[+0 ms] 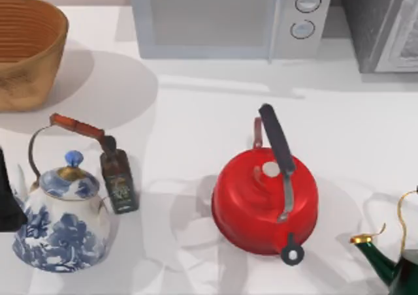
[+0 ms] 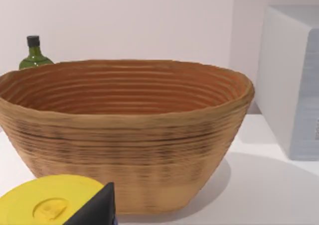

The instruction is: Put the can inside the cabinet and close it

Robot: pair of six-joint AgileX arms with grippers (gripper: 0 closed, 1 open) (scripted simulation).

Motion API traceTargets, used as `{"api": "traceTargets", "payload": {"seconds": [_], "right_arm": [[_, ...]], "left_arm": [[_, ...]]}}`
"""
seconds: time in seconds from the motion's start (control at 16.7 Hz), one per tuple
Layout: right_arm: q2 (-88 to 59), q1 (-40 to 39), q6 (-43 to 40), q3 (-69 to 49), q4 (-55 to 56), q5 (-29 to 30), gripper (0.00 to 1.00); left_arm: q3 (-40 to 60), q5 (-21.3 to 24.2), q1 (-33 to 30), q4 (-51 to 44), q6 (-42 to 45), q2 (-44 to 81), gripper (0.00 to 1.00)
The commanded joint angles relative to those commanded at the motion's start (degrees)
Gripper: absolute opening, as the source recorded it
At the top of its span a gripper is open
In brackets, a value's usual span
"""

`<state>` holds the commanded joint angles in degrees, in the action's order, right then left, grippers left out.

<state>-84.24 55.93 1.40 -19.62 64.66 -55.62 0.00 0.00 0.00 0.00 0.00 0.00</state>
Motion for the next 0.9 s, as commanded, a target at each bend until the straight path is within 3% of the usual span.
{"api": "traceTargets", "payload": {"seconds": [0.54,0.9], "right_arm": [[-4.5,2.6,-0.1,-1.3,3.9,-2.2,1.00],[-4.4,3.7,-0.7,-13.2,-8.4,-3.5,1.00]], "left_arm": [[0.0,0.0,0.0,0.0,0.0,0.0,1.00],[0.0,0.0,0.0,0.0,0.0,0.0,1.00]]}}
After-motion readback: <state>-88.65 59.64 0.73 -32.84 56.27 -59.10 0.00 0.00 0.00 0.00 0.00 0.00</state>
